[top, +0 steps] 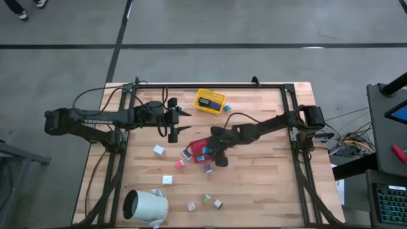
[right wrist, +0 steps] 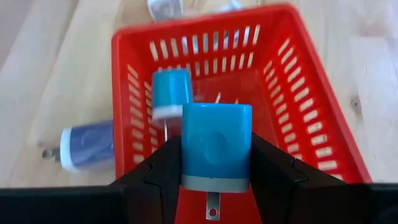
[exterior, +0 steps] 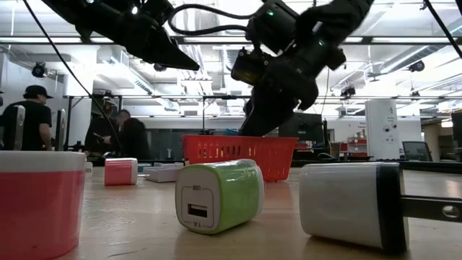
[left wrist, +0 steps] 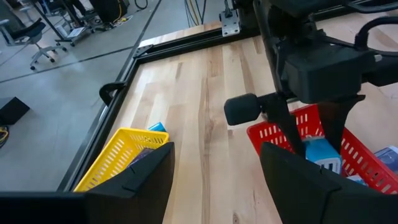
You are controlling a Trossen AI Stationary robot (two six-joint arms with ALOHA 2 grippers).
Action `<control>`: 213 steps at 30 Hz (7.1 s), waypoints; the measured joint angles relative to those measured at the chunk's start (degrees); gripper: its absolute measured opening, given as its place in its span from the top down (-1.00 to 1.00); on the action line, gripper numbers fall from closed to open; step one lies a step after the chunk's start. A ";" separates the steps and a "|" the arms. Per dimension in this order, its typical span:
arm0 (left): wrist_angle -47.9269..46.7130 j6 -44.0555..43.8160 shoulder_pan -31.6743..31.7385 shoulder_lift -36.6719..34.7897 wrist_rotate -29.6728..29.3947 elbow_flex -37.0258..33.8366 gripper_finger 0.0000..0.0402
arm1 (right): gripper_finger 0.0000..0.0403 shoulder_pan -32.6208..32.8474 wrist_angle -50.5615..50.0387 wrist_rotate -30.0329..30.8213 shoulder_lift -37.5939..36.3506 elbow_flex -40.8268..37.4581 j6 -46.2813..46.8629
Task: Pick & Place Office items
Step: Put the bottom blue and white charger adapter into the red bin, then put the top white digital clock into the yellow bin
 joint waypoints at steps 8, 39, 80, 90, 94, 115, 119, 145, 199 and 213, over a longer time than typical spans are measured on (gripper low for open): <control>0.00 -0.01 0.00 0.02 0.00 0.00 -0.19 | 0.30 -0.11 -15.29 -0.44 0.13 6.49 -2.01; 0.00 0.01 0.00 0.00 0.00 0.00 -0.19 | 0.30 -0.58 -17.35 -1.05 0.31 5.10 -1.17; 0.02 0.43 0.00 0.02 -0.02 -0.22 -0.19 | 0.03 3.93 -24.42 5.64 -3.18 10.98 -0.10; 1.31 0.88 0.11 0.02 -0.26 -0.92 -0.19 | 0.03 14.09 -27.61 5.44 -8.17 10.95 6.98; 1.82 0.88 0.11 0.00 -0.26 -0.94 -0.19 | 0.03 17.71 -28.24 5.47 -8.22 10.97 9.88; 13.68 -4.76 -9.80 -6.59 -4.90 -11.15 -0.19 | 0.03 25.91 -13.52 9.99 -10.09 9.33 1.99; 16.07 -7.64 -10.63 -13.59 -4.97 -15.95 -0.19 | 0.03 25.92 -8.31 9.93 -14.80 6.37 -1.02; 14.57 -13.39 -12.04 -21.22 -4.95 -24.26 -0.19 | 0.03 25.65 16.18 14.67 -51.76 -30.74 -2.57; -23.88 -24.37 12.26 20.60 -10.12 9.96 -0.19 | 0.03 25.64 18.03 18.27 -58.49 -41.52 -6.69; -33.54 -25.36 18.79 33.41 -10.01 21.35 -0.19 | 0.03 25.64 17.77 18.70 -59.23 -42.05 -9.01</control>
